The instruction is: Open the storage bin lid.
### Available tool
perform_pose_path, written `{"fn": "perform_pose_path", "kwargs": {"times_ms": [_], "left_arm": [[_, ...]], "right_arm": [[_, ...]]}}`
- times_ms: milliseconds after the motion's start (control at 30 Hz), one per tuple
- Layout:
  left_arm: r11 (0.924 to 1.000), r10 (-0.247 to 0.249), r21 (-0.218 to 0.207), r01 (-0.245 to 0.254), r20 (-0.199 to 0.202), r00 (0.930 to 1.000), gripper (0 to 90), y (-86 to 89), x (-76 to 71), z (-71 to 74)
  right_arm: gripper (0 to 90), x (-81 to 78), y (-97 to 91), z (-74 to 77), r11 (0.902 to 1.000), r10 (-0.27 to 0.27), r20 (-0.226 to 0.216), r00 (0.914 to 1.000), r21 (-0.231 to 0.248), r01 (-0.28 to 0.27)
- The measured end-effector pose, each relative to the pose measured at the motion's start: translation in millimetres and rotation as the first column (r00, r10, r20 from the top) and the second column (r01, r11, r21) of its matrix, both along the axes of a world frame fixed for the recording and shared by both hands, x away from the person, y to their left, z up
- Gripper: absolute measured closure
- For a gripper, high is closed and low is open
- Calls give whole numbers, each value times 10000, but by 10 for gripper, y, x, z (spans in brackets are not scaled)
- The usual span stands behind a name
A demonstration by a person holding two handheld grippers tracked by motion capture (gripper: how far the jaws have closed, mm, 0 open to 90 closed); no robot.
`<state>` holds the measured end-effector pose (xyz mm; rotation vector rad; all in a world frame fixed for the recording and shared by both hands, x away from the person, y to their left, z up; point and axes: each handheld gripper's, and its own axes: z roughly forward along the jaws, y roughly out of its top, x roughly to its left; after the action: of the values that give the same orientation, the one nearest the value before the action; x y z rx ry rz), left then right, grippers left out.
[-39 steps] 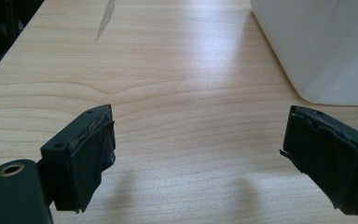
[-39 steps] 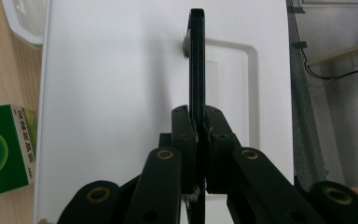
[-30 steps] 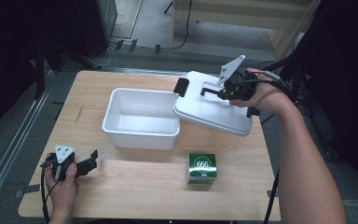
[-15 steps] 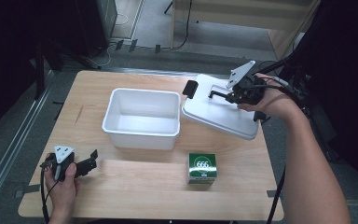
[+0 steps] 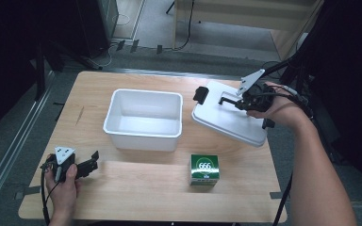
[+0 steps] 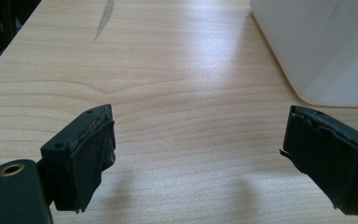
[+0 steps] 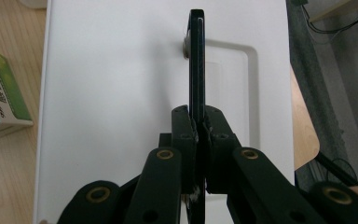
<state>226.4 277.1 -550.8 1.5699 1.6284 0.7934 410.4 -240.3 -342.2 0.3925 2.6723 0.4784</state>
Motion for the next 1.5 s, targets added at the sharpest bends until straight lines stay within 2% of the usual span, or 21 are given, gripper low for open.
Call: {"fn": "perform_pose_path", "kwargs": {"times_ms": [200, 700, 1500], "left_arm": [[10000, -26, 71, 26, 8, 10000, 97, -4, -2, -1], [9999, -99, 128, 98, 32, 9999, 97, -10, -7, 0], [9998, -89, 179, 87, 67, 9999, 97, -16, -11, -4]], "right_arm": [[855, 9, -72, -162, 9997, -227, -139, 9996, 42, 227], [855, 55, -105, -583, 9991, -418, -498, 9979, 5, 419], [855, 81, -123, -1042, 9970, -766, -935, 9927, 40, 773]]}}
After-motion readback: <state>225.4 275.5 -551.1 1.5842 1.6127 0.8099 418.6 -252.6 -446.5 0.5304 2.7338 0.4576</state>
